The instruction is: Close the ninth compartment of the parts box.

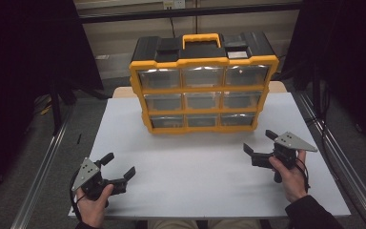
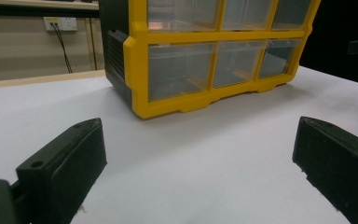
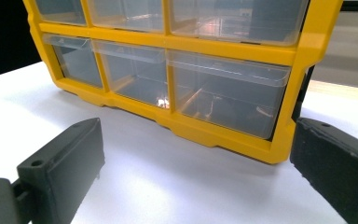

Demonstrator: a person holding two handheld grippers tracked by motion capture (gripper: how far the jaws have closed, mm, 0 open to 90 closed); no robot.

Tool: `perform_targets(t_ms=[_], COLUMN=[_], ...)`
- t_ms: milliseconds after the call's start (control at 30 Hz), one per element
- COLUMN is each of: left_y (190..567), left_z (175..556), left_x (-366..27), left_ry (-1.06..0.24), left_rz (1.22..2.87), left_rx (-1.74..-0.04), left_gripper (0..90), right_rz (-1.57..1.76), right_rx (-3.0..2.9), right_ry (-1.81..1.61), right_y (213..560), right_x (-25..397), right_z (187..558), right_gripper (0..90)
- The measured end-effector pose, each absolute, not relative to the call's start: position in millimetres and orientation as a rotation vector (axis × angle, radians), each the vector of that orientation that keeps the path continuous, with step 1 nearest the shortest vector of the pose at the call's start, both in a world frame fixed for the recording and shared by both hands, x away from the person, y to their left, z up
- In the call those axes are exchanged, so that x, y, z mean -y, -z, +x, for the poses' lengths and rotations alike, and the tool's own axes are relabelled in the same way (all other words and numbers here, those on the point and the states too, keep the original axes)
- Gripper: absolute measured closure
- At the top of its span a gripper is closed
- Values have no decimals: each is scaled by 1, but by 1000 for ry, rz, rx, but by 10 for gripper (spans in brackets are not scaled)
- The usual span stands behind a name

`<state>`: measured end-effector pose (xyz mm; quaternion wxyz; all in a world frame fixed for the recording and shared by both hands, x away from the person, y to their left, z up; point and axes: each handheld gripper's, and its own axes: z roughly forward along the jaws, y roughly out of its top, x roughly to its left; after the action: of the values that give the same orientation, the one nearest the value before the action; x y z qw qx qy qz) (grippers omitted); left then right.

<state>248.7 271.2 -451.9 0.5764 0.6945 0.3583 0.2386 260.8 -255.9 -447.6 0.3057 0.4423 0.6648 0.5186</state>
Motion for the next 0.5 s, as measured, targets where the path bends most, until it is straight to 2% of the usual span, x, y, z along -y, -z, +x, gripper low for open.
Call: perform_targets(t_ms=[500], left_y=[452], left_z=[248], left_x=[-271], left_ry=[-567], left_rz=[1626], left_rx=[-843], left_gripper=[26], right_rz=[1169], right_rx=[-1736], right_ry=[-1374], right_y=[447], right_x=[273], right_z=[236], right_gripper=[14])
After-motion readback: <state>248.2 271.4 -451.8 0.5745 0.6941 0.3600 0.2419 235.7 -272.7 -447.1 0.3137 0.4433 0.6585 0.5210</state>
